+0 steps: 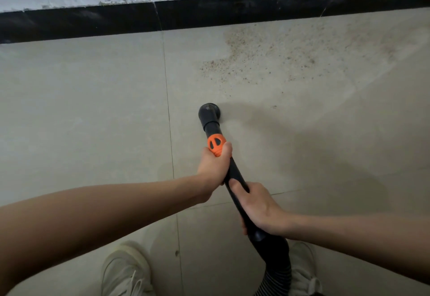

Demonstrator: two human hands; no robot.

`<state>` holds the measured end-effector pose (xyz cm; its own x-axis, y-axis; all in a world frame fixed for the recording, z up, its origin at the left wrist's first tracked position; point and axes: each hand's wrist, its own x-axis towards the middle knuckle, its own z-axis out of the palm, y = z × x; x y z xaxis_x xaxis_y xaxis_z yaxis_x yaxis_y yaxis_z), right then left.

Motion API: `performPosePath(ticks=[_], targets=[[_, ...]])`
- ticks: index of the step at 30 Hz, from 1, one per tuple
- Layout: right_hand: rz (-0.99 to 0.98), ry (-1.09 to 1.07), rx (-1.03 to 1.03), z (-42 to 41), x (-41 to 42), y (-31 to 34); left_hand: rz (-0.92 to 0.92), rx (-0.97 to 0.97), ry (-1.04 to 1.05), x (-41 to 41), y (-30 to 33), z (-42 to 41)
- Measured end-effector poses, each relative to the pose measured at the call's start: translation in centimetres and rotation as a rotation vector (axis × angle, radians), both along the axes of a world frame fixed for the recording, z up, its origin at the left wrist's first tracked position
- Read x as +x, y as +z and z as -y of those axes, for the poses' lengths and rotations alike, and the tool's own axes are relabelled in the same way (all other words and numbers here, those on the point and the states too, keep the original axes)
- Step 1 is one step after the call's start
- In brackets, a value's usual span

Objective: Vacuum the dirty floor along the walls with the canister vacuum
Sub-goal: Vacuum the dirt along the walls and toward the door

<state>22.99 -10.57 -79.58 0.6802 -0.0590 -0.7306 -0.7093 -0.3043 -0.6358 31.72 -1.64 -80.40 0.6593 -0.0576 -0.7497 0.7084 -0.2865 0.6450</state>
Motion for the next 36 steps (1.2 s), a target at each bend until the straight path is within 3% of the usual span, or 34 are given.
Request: performPosePath(ticks=[7, 17, 36], targets=[[0.051, -0.01, -0.029, 0.3, 1.6, -0.8, 0.05, 0.006, -0.01, 1.7, -0.4, 1.0], [0.139, 0.029, -0.071, -1.3, 10.2, -1.6, 0.134, 0.034, 0.088, 10.0, -1.7, 0.5], [0.211, 0.171, -0.239, -2.1, 18.9, -3.0, 0.127, -0.046, 0.149, 18.2, -2.9, -0.3]])
